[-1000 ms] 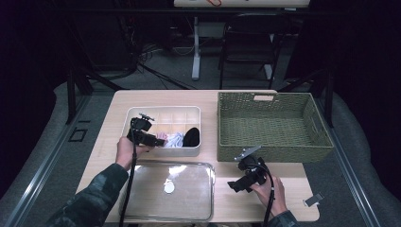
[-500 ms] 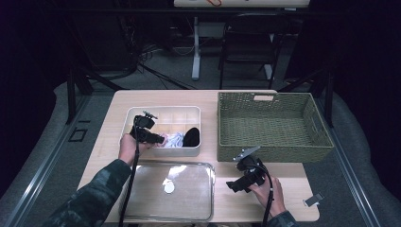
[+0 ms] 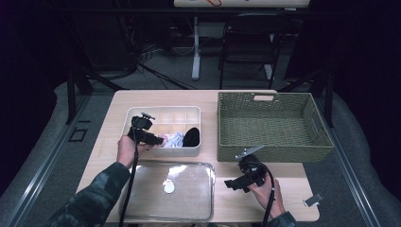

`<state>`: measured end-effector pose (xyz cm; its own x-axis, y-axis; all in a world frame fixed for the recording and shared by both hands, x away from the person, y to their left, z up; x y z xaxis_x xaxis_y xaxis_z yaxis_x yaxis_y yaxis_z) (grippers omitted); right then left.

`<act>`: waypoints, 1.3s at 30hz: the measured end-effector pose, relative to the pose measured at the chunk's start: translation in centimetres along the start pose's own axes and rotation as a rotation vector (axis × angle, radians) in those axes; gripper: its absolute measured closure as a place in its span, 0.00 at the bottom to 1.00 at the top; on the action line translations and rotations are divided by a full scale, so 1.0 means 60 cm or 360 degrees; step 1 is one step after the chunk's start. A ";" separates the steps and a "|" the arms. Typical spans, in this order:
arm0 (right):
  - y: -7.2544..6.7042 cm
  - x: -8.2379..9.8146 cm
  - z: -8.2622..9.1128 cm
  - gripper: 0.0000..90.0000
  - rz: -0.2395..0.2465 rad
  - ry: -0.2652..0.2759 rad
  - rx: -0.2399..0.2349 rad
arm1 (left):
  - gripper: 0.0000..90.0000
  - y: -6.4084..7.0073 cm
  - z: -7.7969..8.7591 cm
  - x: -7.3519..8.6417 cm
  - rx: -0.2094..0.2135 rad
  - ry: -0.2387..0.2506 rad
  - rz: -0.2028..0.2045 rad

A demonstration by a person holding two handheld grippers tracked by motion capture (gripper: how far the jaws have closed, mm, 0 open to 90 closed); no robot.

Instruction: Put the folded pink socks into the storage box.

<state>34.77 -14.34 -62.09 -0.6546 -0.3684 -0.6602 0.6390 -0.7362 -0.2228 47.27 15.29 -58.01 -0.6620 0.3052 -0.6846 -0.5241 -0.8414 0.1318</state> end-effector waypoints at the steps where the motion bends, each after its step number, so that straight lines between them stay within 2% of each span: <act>1: -0.001 -0.001 0.000 0.12 -0.0005 0.0008 -0.0002 | 0.49 0.001 0.009 -0.002 0.0013 0.0021 -0.0007; 6: -0.009 -0.002 -0.004 0.15 -0.0024 0.0019 -0.0021 | 0.37 0.003 0.047 -0.003 0.0027 0.0118 -0.0018; 10: -0.015 -0.001 -0.007 0.16 -0.0032 0.0012 -0.0047 | 0.31 0.004 0.076 0.007 0.0036 0.0162 -0.0016; 15: -0.021 0.001 -0.009 0.16 -0.0010 -0.0013 -0.0055 | 0.26 0.005 0.105 0.030 0.0019 0.0193 -0.0012; 18: -0.023 0.001 -0.009 0.16 -0.0003 -0.0023 -0.0061 | 0.25 -0.001 0.121 0.045 -0.0030 0.0214 -0.0021; 26: -0.031 0.001 -0.013 0.17 0.0018 -0.0029 -0.0071 | 0.24 -0.019 0.150 0.093 -0.0050 0.0220 0.0046; 29: -0.032 0.002 -0.010 0.17 0.0034 -0.0035 -0.0063 | 0.31 -0.026 0.155 0.118 -0.0042 0.0186 0.0083; 34: -0.035 0.001 -0.010 0.17 0.0048 -0.0035 -0.0061 | 0.47 -0.048 0.155 0.165 -0.0068 0.0122 0.0167; 39: -0.037 0.004 -0.013 0.17 0.0067 -0.0058 -0.0060 | 0.62 -0.059 0.147 0.212 -0.0088 0.0022 0.0200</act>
Point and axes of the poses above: each handheld gripper's, and its own axes: z roughly backward along the jaws, x roughly out of its underside, y roughly to its right, the point moved 10 cm from there along -z, roughly forward along the jaws, and after that the axes turned 12 degrees about y, right-handed, at the moved point
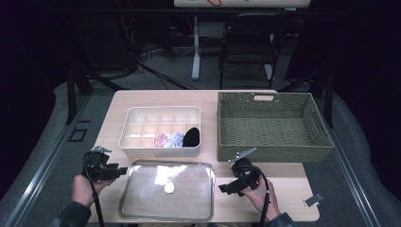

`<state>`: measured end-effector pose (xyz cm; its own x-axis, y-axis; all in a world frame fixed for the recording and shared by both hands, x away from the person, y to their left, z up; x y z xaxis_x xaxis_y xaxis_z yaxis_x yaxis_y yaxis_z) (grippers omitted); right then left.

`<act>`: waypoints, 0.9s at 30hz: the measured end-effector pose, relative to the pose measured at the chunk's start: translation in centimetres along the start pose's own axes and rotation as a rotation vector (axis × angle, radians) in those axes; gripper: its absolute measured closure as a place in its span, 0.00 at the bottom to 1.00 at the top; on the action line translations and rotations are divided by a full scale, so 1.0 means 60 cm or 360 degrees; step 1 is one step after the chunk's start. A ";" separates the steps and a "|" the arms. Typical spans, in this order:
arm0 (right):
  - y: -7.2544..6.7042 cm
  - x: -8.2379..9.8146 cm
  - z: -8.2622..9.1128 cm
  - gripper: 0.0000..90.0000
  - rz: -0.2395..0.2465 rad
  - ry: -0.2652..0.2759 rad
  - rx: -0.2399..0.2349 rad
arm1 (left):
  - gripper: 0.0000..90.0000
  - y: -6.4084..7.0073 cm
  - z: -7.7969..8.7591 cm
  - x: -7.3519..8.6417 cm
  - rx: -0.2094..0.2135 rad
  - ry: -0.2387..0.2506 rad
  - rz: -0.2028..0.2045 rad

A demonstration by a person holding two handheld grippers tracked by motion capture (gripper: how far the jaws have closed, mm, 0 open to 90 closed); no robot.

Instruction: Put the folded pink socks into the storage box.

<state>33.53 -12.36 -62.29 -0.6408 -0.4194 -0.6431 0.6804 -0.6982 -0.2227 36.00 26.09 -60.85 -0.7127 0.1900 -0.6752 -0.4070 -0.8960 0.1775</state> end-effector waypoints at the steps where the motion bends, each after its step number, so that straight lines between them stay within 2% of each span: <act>1: -0.001 0.000 -0.001 0.17 -0.0002 0.0003 -0.0005 | 0.63 -0.001 -0.001 0.008 0.0002 -0.0025 0.0014; 8: -0.009 -0.002 -0.003 0.18 -0.0002 0.0001 -0.0016 | 0.75 -0.005 -0.004 0.036 0.0007 -0.0107 0.0032; 16: -0.008 0.000 -0.003 0.18 0.0008 -0.0002 0.0002 | 0.79 -0.004 -0.012 0.054 0.0031 -0.0191 0.0030; 18: -0.009 -0.001 -0.004 0.18 -0.0015 0.0015 0.0003 | 0.80 -0.001 -0.014 0.057 0.0044 -0.0205 0.0035; 21: -0.007 0.000 -0.003 0.18 0.0005 -0.0014 0.0005 | 0.81 0.004 -0.016 0.064 0.0060 -0.0239 0.0026; 27: -0.010 0.003 -0.007 0.20 -0.0007 -0.0017 0.0001 | 0.82 0.014 -0.017 0.071 0.0095 -0.0265 0.0037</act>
Point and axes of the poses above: each handheld gripper's, and its own axes: z roughly backward along the jaws, x roughly out of its underside, y roughly to its right, the point moved 10 cm from there along -z, roughly forward along the jaws, and after that the axes turned 12 degrees about y, right-handed, at the moved point
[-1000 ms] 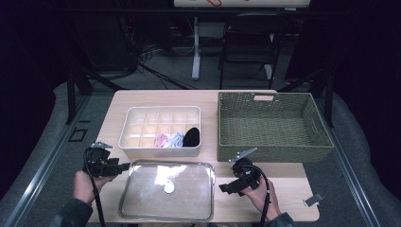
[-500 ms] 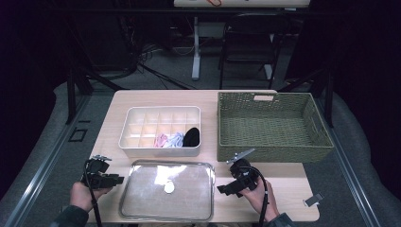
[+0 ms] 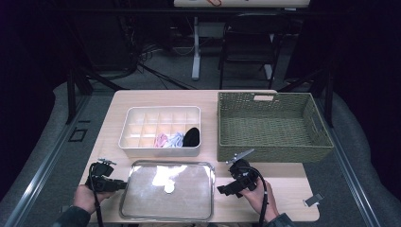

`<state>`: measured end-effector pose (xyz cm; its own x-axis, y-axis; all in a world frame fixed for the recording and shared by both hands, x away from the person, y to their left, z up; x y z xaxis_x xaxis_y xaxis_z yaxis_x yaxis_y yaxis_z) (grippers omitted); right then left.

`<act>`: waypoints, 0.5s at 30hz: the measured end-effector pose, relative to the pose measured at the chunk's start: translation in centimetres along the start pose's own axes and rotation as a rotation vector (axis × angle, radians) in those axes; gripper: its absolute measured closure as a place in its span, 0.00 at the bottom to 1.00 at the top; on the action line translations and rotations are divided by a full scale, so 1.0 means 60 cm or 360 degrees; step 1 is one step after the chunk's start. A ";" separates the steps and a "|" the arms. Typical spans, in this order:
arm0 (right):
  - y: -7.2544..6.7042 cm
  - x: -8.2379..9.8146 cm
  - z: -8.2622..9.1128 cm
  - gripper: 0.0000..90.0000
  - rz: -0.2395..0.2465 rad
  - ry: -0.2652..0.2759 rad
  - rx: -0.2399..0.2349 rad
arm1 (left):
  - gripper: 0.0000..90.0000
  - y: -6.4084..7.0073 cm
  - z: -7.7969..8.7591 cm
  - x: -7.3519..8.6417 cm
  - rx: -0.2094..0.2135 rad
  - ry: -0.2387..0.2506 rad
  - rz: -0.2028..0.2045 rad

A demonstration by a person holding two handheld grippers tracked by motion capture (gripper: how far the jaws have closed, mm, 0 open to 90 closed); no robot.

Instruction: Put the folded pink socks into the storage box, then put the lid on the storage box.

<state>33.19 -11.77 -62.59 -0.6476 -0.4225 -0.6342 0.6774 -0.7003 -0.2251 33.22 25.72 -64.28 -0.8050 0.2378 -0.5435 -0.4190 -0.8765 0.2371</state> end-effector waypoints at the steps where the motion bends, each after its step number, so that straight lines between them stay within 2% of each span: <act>1: 0.001 0.000 -0.001 0.21 -0.0002 -0.0004 0.0009 | 0.83 0.000 0.000 0.001 0.0004 0.0001 0.0004; 5: -0.006 0.000 -0.008 0.22 -0.0013 -0.0011 -0.0024 | 0.83 0.007 0.000 0.005 0.0060 -0.0002 0.0044; 7: -0.011 0.001 -0.014 0.23 -0.0017 -0.0025 -0.0035 | 0.83 0.009 0.001 0.005 0.0053 -0.0007 0.0031; 10: -0.014 0.003 -0.018 0.25 0.0012 -0.0053 -0.0038 | 0.84 0.011 0.000 0.006 0.0069 -0.0008 0.0050; 12: -0.017 0.001 -0.022 0.26 -0.0021 -0.0027 -0.0035 | 0.84 0.014 -0.001 0.006 0.0080 -0.0008 0.0064; 14: -0.015 0.003 -0.021 0.28 -0.0015 -0.0059 -0.0029 | 0.84 0.018 -0.002 0.007 0.0103 -0.0013 0.0072; 15: -0.016 0.002 -0.023 0.28 -0.0023 -0.0044 -0.0033 | 0.84 0.021 -0.003 0.008 0.0117 -0.0016 0.0079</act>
Point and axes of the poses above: each handheld gripper's, and its own axes: z roughly backward along the jaws, x roughly out of its underside, y roughly to its right, the point moved 10 cm from there along -z, roughly forward along the jaws, and after that the axes turned 12 degrees about y, right-handed, at the moved point
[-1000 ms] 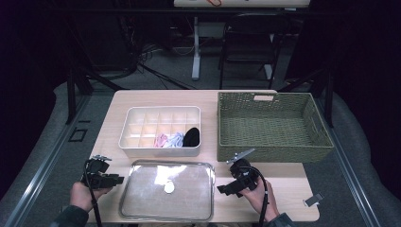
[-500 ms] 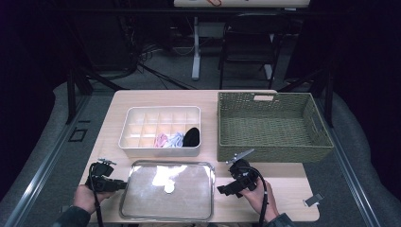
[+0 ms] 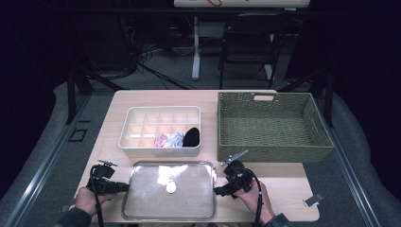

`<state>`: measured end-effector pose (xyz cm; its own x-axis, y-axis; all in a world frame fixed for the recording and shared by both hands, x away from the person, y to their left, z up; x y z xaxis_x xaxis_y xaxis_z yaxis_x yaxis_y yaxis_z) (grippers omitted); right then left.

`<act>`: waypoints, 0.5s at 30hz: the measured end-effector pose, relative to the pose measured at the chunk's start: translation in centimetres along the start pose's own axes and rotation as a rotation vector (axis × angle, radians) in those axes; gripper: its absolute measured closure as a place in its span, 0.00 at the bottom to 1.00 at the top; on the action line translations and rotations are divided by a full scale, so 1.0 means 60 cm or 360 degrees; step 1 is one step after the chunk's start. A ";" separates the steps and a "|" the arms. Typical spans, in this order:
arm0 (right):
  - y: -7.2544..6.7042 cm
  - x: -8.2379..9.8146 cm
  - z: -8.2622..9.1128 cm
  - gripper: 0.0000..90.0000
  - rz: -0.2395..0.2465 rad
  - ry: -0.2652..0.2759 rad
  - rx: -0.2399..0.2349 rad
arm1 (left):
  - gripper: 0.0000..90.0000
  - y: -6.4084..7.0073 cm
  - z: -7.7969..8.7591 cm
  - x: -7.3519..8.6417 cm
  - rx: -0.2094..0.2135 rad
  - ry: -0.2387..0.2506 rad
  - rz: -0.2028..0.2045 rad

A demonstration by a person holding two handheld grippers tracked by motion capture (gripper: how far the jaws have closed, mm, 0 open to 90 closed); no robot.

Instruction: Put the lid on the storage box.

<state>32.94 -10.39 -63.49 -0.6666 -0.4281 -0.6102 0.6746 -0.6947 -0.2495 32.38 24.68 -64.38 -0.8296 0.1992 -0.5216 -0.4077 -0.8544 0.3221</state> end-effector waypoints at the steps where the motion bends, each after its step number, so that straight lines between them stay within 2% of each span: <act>1: 0.005 0.003 0.002 0.29 0.0029 -0.0032 0.0014 | 0.84 0.003 -0.001 0.001 0.0014 0.0003 0.0013; 4: 0.002 0.003 -0.002 0.31 -0.0014 -0.0030 0.0012 | 0.84 0.008 -0.004 0.001 0.0042 0.0005 0.0022; 6: 0.004 0.007 -0.001 0.32 0.0015 -0.0068 0.0014 | 0.82 0.009 -0.005 0.001 0.0055 0.0006 0.0036; 8: 0.001 0.006 -0.004 0.34 -0.0001 -0.0059 0.0004 | 0.82 0.008 -0.006 -0.001 0.0056 0.0038 0.0082; 9: -0.004 0.002 -0.006 0.35 -0.0042 -0.0018 -0.0024 | 0.80 0.004 -0.006 -0.003 0.0057 0.0053 0.0112; 11: -0.004 0.002 -0.006 0.36 -0.0036 -0.0023 -0.0023 | 0.77 0.000 -0.005 -0.008 0.0046 0.0095 0.0163; 12: -0.005 0.002 -0.006 0.36 -0.0038 -0.0019 -0.0022 | 0.75 -0.003 -0.004 -0.009 0.0052 0.0101 0.0168; 15: -0.007 0.003 -0.009 0.37 -0.0051 -0.0015 -0.0010 | 0.68 -0.005 -0.004 -0.017 0.0055 0.0181 0.0264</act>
<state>32.72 -9.83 -63.91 -0.6908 -0.4114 -0.5946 0.6549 -0.7045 -0.2734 33.42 24.59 -64.16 -0.8387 -0.0004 -0.5445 -0.2833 -0.8536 0.4371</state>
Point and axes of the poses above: each handheld gripper's, and its own axes: z roughly backward along the jaws, x roughly out of its underside, y roughly to its right, the point moved 10 cm from there along -z, roughly forward along the jaws, and after that the axes turned 12 degrees about y, right-handed, at the moved point
